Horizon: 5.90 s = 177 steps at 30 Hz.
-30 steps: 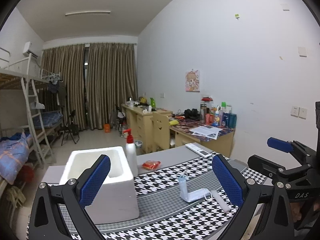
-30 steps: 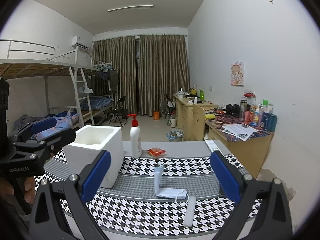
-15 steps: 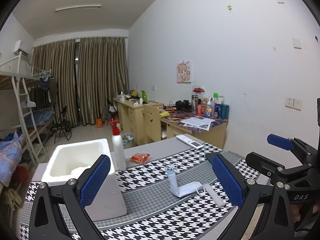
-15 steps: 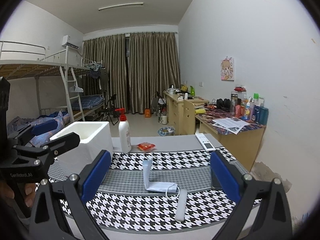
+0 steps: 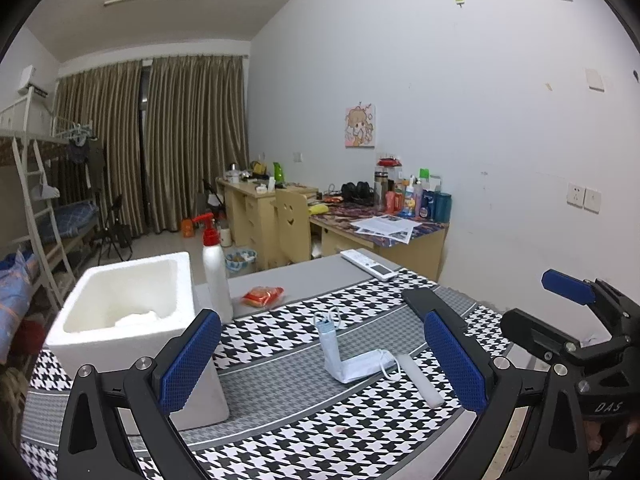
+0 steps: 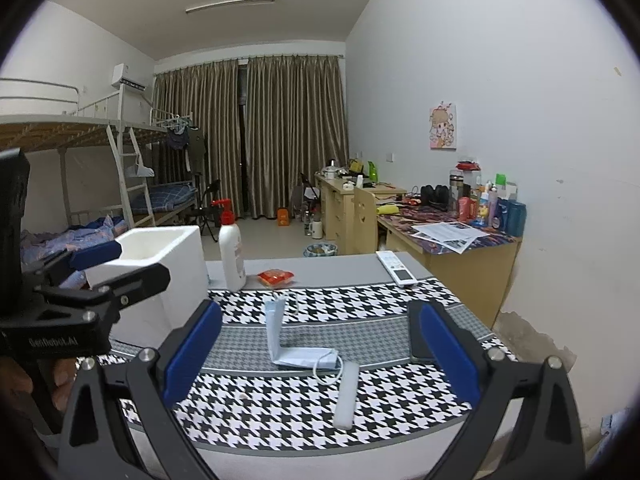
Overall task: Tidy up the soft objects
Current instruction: 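Move both tools toward the blue face mask lying on the table, then grasp the blue face mask with the left tool while the right tool grasps the white foam tube, then lift and carry the mask and foam tube over the white foam box with both tools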
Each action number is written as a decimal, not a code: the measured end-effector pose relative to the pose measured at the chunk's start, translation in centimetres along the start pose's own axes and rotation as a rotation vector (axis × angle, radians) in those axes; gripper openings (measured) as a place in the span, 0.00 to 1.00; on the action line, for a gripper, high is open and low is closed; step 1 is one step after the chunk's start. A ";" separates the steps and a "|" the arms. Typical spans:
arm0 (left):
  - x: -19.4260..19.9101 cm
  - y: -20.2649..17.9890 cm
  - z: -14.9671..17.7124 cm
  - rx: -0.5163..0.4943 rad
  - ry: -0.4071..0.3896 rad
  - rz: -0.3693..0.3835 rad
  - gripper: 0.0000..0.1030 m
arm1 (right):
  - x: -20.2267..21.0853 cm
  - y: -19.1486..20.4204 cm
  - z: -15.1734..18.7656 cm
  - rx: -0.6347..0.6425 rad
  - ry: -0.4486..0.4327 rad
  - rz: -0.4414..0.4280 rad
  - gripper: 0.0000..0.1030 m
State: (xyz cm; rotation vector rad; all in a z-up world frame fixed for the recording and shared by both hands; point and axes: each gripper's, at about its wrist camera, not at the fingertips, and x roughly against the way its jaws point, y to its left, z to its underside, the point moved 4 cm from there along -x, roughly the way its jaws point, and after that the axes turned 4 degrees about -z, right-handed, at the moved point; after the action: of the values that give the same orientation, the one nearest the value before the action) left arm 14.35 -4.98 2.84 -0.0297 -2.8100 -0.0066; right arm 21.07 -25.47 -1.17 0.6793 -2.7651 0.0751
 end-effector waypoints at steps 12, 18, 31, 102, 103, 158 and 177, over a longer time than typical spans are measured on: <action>-3.3 -0.6 2.0 0.006 0.075 0.015 0.99 | -2.5 -1.4 1.8 -0.052 0.072 -0.011 0.98; -4.8 -0.8 2.8 0.006 0.097 0.018 0.99 | -3.7 -1.7 2.8 -0.066 0.107 -0.009 0.98; -7.6 -1.1 4.3 -0.002 0.133 0.026 0.99 | -6.1 -3.1 4.7 -0.110 0.171 -0.006 0.98; -21.8 -2.9 10.1 0.058 0.537 0.012 0.30 | -12.9 -5.0 11.2 -0.145 0.398 -0.059 0.71; -21.8 -2.9 10.1 0.055 0.539 0.009 0.28 | -12.9 -5.0 11.3 -0.145 0.403 -0.058 0.69; -11.1 2.0 5.6 0.050 0.300 -0.037 0.09 | -10.5 -1.5 6.6 -0.049 0.334 -0.045 0.18; -7.6 4.1 3.0 0.046 0.198 -0.058 0.09 | -9.4 0.6 3.0 -0.008 0.233 -0.087 0.18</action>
State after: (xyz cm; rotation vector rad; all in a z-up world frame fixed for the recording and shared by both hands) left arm 20.66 -1.00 -2.51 0.0597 -2.6108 0.0393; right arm 27.90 -21.11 -6.80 0.7374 -2.5095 0.1172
